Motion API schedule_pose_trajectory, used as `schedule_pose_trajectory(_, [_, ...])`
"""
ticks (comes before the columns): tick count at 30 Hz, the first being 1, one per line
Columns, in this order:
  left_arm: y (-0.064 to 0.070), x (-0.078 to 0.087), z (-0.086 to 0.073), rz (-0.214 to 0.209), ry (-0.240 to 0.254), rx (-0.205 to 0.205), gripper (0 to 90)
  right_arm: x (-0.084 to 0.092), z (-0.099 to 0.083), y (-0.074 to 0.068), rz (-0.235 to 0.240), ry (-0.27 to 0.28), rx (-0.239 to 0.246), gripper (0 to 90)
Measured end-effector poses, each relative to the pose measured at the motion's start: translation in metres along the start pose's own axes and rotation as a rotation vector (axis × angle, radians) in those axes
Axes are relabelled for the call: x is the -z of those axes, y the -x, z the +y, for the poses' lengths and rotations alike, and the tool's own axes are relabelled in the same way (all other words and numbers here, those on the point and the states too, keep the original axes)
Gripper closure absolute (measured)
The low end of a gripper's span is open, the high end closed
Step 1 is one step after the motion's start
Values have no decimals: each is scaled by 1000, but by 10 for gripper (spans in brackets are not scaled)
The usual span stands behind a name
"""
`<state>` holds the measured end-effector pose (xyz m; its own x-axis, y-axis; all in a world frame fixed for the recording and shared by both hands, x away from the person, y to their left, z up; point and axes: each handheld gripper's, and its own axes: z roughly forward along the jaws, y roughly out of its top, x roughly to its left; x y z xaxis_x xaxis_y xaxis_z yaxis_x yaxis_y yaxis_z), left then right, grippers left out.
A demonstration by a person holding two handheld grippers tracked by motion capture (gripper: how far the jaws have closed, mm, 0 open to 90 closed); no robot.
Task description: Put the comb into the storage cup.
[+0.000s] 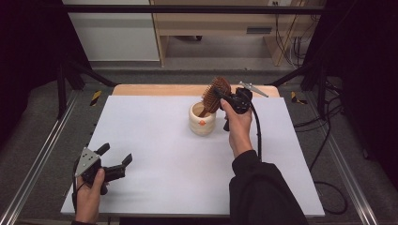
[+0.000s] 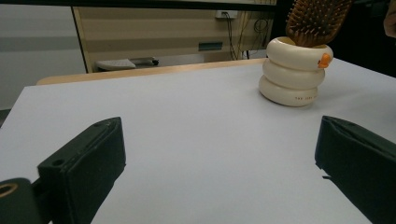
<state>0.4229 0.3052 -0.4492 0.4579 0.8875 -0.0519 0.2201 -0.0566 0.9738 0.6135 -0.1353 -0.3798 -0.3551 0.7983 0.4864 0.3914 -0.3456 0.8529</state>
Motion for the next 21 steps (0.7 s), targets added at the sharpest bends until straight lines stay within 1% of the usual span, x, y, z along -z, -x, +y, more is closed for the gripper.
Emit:
schedule_pose_trajectory(1, [0, 0, 0, 5, 0, -4, 16, 0, 0, 0, 0, -1, -4, 492])
schedule_pose_trajectory(2, [0, 0, 0, 0, 1, 0, 17, 0, 0, 1, 0, -2, -3, 492])
schedule_pose_trajectory(3, [0, 0, 0, 5, 0, -4, 17, 0, 0, 1, 1, -4, -3, 492])
schedule_pose_trajectory(8, [0, 0, 0, -1, 0, 1, 17, 0, 0, 1, 2, -4, -3, 489])
schedule_pose_trajectory(10, [-1, 0, 0, 6, -1, -3, 17, 0, 0, 1, -2, -5, -6, 485])
schedule_pose_trajectory(11, [0, 0, 0, 1, 0, 0, 17, 0, 0, 1, -2, -5, -7, 483])
schedule_pose_trajectory(21, [0, 0, 0, 0, -2, 2, 17, 0, 1, 1, 1, -14, -1, 465])
